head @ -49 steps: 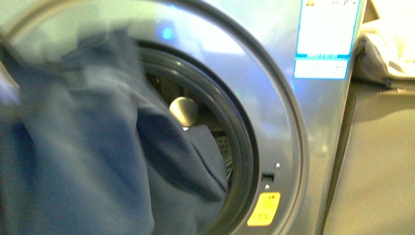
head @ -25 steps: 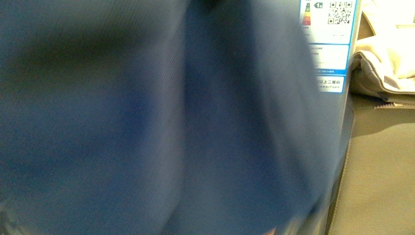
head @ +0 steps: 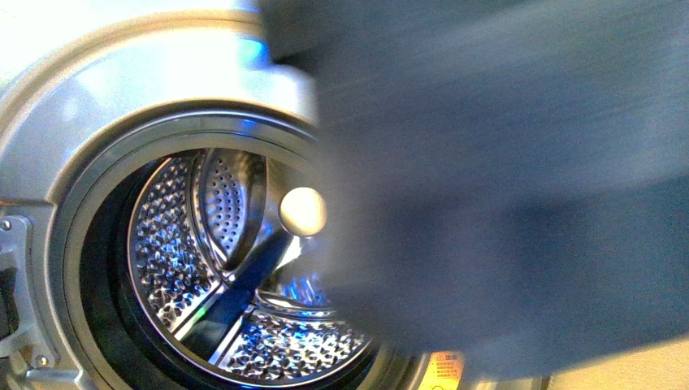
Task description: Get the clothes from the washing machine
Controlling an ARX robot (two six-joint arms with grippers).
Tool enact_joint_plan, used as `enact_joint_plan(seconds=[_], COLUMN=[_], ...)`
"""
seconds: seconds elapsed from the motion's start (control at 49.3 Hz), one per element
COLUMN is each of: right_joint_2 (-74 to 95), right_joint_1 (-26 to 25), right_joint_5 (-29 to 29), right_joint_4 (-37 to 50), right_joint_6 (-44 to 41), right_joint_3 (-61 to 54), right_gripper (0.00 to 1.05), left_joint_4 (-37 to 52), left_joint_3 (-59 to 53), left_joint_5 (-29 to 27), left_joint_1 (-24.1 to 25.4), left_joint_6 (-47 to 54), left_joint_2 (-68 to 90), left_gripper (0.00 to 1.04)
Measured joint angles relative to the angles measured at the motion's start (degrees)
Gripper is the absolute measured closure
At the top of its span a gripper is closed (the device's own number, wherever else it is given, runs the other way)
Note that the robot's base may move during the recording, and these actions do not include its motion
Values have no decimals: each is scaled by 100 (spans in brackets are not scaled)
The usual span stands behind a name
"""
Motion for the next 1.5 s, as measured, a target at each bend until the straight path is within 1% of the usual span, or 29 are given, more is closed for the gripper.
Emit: enact_joint_plan(seconds=[0.101, 0.223, 0.385, 1.5], right_joint_2=[0, 0, 0, 0], right_joint_1=[0, 0, 0, 0], right_joint_5=[0, 0, 0, 0], right_joint_4=[0, 0, 0, 0], right_joint_6=[0, 0, 0, 0], right_joint_3=[0, 0, 0, 0], right_gripper=[8, 8, 8, 8], left_joint_4=[-153, -501, -787, -811], left_joint_3=[437, 1235, 1902, 2041], left_joint_5=[-133, -280, -518, -564], left_joint_1=[-227, -492, -562, -562], left_joint_6=[79, 170, 184, 184], left_joint_2=[315, 861, 1287, 1331], left_gripper=[98, 98, 98, 98])
